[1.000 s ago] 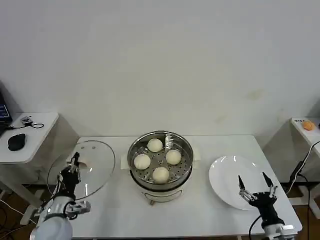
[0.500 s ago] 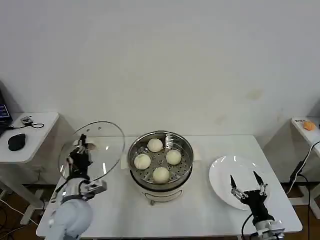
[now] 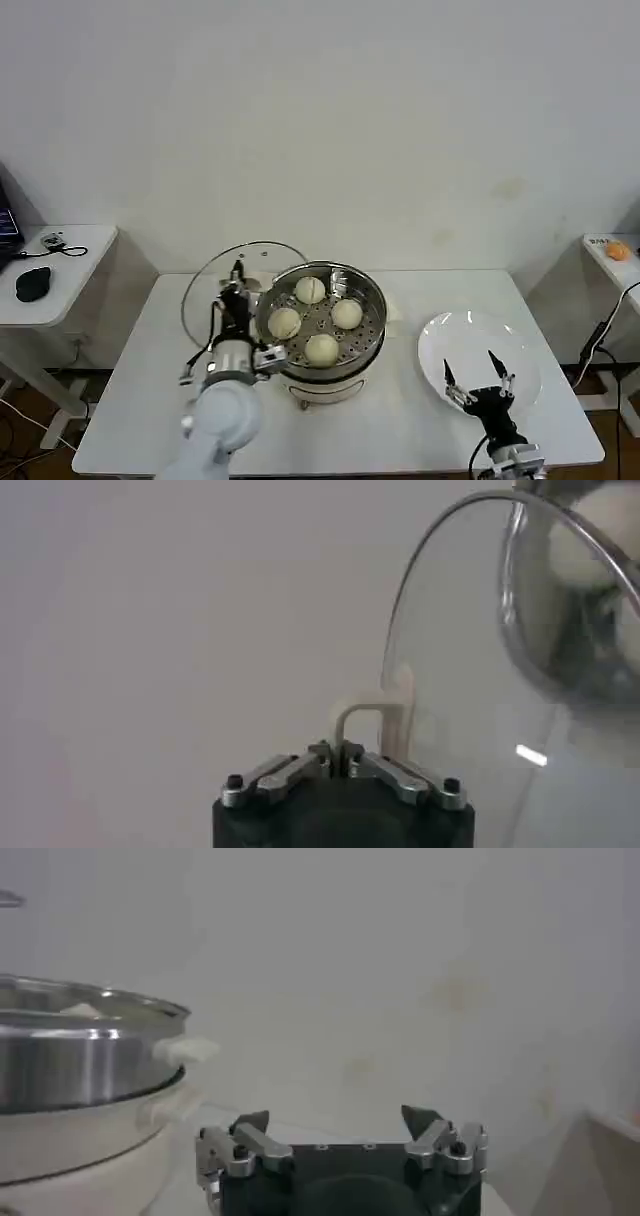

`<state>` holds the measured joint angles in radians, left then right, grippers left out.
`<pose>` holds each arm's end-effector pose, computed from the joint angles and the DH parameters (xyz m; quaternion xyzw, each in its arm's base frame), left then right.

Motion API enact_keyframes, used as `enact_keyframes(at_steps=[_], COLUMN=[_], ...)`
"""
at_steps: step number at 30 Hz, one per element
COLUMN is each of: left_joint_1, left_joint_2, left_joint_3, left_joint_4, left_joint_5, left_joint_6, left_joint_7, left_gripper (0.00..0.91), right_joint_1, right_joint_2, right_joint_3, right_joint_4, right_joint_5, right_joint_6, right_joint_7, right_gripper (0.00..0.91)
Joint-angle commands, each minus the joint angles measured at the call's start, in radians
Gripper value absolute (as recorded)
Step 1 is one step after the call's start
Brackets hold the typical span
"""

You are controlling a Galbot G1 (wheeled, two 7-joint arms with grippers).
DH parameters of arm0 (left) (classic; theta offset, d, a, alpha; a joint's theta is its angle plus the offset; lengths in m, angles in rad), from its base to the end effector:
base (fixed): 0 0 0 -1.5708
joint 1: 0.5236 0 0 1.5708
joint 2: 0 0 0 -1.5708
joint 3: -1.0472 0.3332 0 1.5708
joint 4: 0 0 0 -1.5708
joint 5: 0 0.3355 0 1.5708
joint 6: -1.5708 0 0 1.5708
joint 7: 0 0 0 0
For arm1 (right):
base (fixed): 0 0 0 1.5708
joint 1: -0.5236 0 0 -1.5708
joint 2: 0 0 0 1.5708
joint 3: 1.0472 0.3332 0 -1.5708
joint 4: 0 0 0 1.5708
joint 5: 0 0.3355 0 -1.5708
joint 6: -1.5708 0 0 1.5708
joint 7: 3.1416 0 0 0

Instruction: Take steamed baozi put them in steamer then cover it.

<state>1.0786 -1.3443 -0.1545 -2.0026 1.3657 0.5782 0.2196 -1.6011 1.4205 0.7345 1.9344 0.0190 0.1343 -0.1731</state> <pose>0.2774 -0.0638 -0.2214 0.0589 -0.7608 -0.6461 0.0195 0.1547 -0.0969 -0.3328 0.0313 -0.9935 0.1059 0.0285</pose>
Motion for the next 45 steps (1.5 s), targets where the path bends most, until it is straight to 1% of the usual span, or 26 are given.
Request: enact_keyframes(at_steps=[1,7,13,25,45], left_joint_1=[-0.093,-0.071,-0.061,-0.083,-0.041], left_joint_2=[-0.167,-0.22,-0.257,-0.257,-0.259], left_joint_3=[0.114,0.136,0.16,0.153,0.164], left_joint_4=[0.098,0.121,0.162,0.255,0.235], left_joint_5=[0.221,0.322,0.353,0.347,0.342], left_joint_6=[0.012,-0.03,-0.04,-0.04,-0.042], left_joint_7=[0.077,0.058,0.054,0.046,0.049], left_gripper=[0.0,0.0,0.0,0.0,0.0], right_joint_1=[0.004,0.013,0.016,0.012,0.011], right_joint_2=[0.014,0.017,0.022,0.022,0.027], right_joint_3=[-0.021,-0.033,-0.038,-0.041,-0.059], right_joint_4=[-0.011,-0.027,-0.036,-0.043,-0.052], right_joint_5=[-0.044,-0.05,-0.055,-0.057,-0.068], right_joint_6=[-0.002,-0.002,0.0,0.006,0.008], right_joint_7=[0.002,0.001,-0.001,-0.003,-0.004], right_gripper=[0.907,0.907,0.907,0.907,0.907])
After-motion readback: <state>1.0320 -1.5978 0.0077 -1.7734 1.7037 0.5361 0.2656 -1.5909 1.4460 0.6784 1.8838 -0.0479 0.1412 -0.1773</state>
